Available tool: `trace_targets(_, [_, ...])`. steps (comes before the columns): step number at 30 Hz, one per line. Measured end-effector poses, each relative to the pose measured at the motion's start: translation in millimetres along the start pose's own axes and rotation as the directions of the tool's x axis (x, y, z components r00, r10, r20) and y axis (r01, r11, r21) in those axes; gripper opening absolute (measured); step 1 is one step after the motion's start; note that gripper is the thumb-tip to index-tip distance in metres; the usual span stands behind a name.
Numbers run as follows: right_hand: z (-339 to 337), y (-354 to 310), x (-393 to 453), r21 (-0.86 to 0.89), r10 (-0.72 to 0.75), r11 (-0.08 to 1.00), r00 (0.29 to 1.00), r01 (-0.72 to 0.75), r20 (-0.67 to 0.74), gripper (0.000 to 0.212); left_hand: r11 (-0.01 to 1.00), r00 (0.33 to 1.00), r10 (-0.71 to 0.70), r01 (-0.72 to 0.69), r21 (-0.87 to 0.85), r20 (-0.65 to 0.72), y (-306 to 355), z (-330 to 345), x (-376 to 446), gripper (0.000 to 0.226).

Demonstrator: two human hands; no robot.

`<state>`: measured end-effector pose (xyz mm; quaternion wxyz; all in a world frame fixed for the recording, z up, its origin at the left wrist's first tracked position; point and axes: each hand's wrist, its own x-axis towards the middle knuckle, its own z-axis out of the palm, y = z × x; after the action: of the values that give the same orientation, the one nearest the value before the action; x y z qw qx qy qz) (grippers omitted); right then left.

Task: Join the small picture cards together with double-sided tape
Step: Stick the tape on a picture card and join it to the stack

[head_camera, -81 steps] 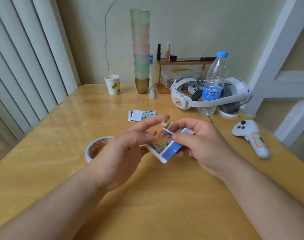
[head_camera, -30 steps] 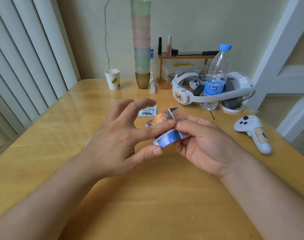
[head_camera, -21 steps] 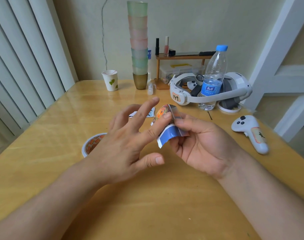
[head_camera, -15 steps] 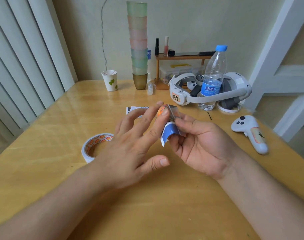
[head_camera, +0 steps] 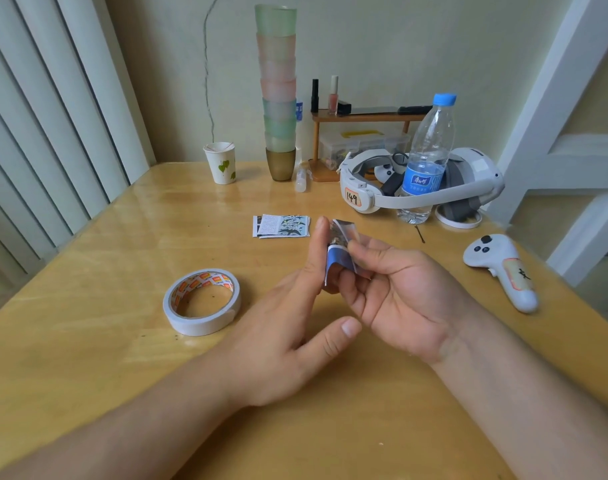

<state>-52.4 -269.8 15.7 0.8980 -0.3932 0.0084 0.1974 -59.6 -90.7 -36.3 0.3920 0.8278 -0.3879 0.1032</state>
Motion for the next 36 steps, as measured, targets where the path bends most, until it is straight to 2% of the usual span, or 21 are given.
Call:
trace_targets(5, [-2.0,0.2,0.9,-0.001,0.004,1.000,1.000,-0.004,-0.003,0.029,1.000,1.000,0.004,-0.004,-0.003,-0.003,-4.5,-4.5,-0.6,0.102])
trace_targets(7, [-3.5,-0.5,0.7,-0.009,-0.016,1.000,1.000,0.016,-0.008,0.035,0.988,1.000,-0.010,0.007,-0.151,-0.023,-11.0,-6.6,-0.2,0.105])
trace_targets(8, [-5.1,-0.8,1.3,-0.045,-0.041,0.998,0.999,0.040,-0.015,0.037,0.960,0.998,-0.048,0.034,-0.278,-0.046,-12.8,-8.1,1.8,0.105])
trace_targets(9, [-6.9,-1.2,2.0,-0.113,-0.080,0.991,0.997,0.077,-0.023,0.037,0.898,0.989,-0.125,0.078,-0.434,-0.082,-13.4,-9.8,4.6,0.107])
trace_targets(10, [-8.3,-1.0,3.0,-0.195,-0.129,0.973,0.991,0.121,-0.029,0.034,0.790,0.965,-0.237,0.122,-0.600,-0.115,-12.9,-11.8,8.1,0.108])
trace_targets(12, [-10.3,0.5,4.9,-0.313,-0.227,0.928,0.973,0.203,-0.040,0.029,0.495,0.899,-0.429,0.155,-0.855,-0.086,-10.3,-15.0,13.1,0.098])
trace_targets(13, [-10.7,1.9,5.6,-0.349,-0.260,0.909,0.964,0.227,-0.050,0.028,0.376,0.879,-0.475,0.155,-0.913,-0.047,-10.0,-17.1,14.5,0.086])
trace_targets(14, [-11.6,3.3,6.6,-0.387,-0.286,0.890,0.956,0.242,-0.060,0.027,0.299,0.860,-0.510,0.168,-0.939,-0.009,-8.6,-19.2,15.9,0.070])
trace_targets(15, [-12.2,4.6,7.3,-0.428,-0.302,0.870,0.951,0.246,-0.067,0.026,0.270,0.843,-0.537,0.189,-0.944,0.015,-7.9,-20.9,16.8,0.053])
trace_targets(17, [-13.5,6.8,8.5,-0.492,-0.316,0.835,0.946,0.245,-0.065,0.024,0.293,0.812,-0.584,0.229,-0.928,0.016,-7.4,-21.3,18.2,0.027])
trace_targets(18, [-14.4,8.0,9.1,-0.517,-0.321,0.820,0.945,0.246,-0.060,0.023,0.313,0.801,-0.599,0.241,-0.919,0.006,-5.6,-20.5,18.9,0.023])
trace_targets(24, [-16.5,10.9,9.3,-0.590,-0.308,0.771,0.951,0.241,-0.014,0.019,0.445,0.749,-0.657,0.288,-0.848,-0.090,-3.0,-15.8,18.3,0.022])
trace_targets(27, [-19.1,7.9,9.6,-0.689,-0.295,0.688,0.955,0.227,0.020,0.019,0.512,0.742,-0.657,0.309,-0.801,-0.133,-5.7,-15.6,18.0,0.021])
trace_targets(29, [-23.1,6.9,10.0,-0.808,-0.314,0.549,0.949,0.214,0.038,0.019,0.607,0.741,-0.640,0.328,-0.724,-0.201,-9.7,-15.5,16.1,0.021])
trace_targets(32, [-28.7,-4.9,4.9,-0.962,-0.369,0.209,0.926,0.173,0.086,0.018,0.733,0.760,-0.591,0.367,-0.573,-0.269,-14.0,-13.3,14.6,0.022])
trace_targets(36, [-44.6,-45.1,-5.7,-0.999,-0.450,-0.028,0.893,-0.026,-0.010,0.012,0.682,0.736,-0.629,0.366,-0.633,-0.252,-22.6,-10.2,14.9,0.023])
